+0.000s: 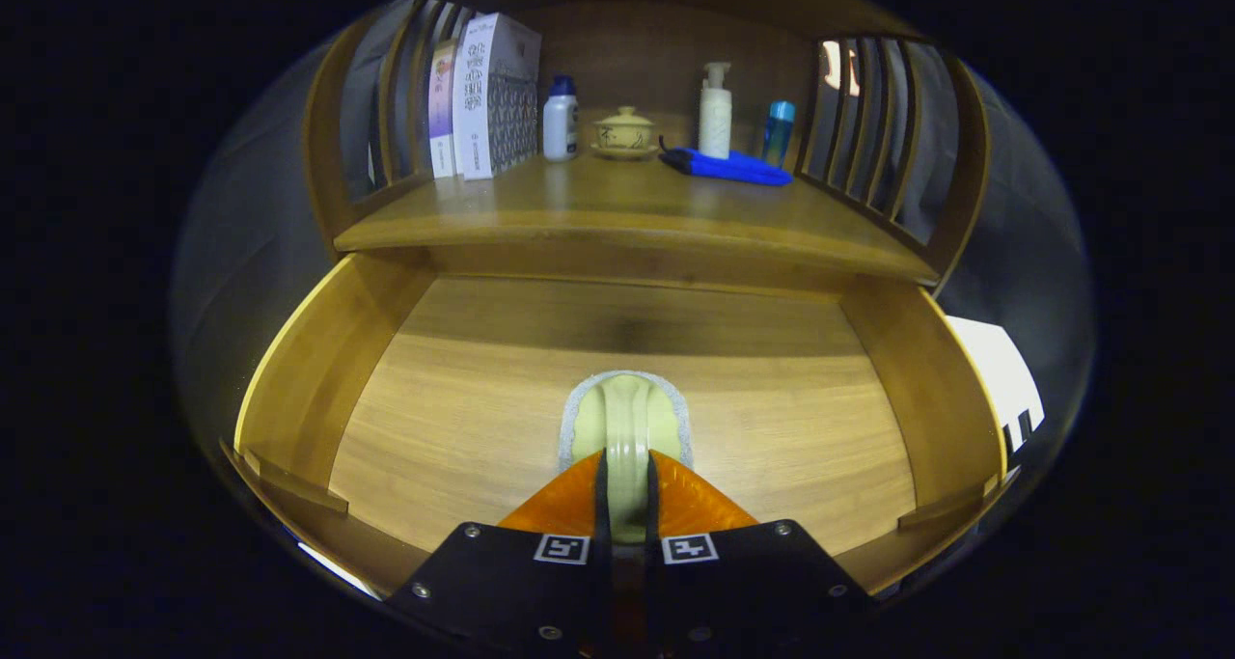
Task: Pull open the drawer, take out the items inside it, and place them on the countertop above the cabinet.
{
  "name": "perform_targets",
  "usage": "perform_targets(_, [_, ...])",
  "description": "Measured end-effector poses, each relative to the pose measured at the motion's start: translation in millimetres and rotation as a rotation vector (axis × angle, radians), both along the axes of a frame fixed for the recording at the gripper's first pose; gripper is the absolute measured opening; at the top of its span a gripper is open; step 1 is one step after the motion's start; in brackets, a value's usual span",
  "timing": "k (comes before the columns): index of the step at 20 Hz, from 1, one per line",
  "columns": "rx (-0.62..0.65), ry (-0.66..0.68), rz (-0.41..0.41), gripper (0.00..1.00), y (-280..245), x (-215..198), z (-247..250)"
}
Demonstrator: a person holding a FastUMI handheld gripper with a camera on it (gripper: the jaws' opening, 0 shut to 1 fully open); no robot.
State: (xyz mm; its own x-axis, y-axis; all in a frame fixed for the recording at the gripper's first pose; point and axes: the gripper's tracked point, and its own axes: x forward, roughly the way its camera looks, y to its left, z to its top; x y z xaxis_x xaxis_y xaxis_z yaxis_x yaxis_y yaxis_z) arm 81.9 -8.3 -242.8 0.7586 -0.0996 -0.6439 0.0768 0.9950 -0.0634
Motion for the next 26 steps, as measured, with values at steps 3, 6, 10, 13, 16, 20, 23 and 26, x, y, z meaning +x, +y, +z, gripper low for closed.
perform_targets(3, [0.005, -0.048, -0.021, 0.13, -4, -7, 16])
perform_targets(6, [-0.099, -0.061, -0.024, 0.13, -21, -17, 32])
perform_targets(10, [-0.068, -0.119, -0.032, 0.13, -18, -14, 55])
perform_targets(13, [-0.150, -0.159, -0.053, 0.13, -32, -8, 80])
perform_targets(16, [-0.140, -0.202, -0.050, 0.13, -27, 2, 101])
perform_targets(20, [-0.101, -0.271, -0.054, 0.13, -25, 22, 133])
perform_targets(23, [-0.056, -0.317, -0.062, 0.13, -26, 39, 154])
perform_targets(26, [0.021, -0.380, -0.053, 0.13, -21, 62, 168])
